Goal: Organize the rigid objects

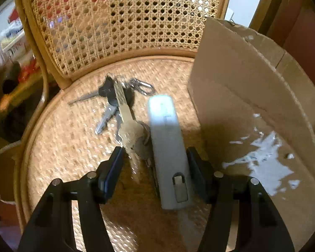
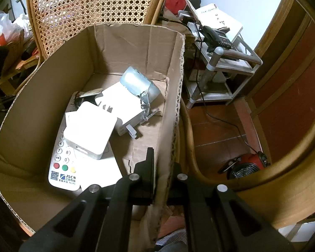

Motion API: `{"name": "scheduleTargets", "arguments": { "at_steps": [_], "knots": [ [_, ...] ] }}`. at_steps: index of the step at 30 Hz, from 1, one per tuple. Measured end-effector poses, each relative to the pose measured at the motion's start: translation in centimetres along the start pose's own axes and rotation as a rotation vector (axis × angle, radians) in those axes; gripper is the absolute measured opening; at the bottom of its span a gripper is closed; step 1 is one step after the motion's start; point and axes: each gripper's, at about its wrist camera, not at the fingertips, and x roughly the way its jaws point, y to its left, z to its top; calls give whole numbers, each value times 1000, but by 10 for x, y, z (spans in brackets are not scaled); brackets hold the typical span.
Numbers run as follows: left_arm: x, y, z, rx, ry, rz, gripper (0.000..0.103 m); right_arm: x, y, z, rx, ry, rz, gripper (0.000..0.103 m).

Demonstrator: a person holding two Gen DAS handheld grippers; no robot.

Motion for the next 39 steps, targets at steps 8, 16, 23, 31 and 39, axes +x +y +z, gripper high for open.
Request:
{"name": "scheduleTargets", "arguments": {
  "at_steps": [8, 16, 23, 31, 39],
  "knots": [
    [3, -8, -2, 36, -17, 32, 36, 0, 0, 0, -1, -1, 6, 8],
    [-7, -11, 0, 33, -22, 12, 33, 0, -2, 1, -2, -1, 9, 7],
    [-27, -7, 2, 27, -44, -1, 33, 0, 0, 2, -4, -2, 11, 8],
    [-68, -4, 7, 25, -127, -9, 29, 0, 2, 4, -8, -1, 15, 8],
    [-99, -13, 12, 41, -190, -8, 28, 0, 1, 3, -7, -1, 15, 8]
  ]
}}
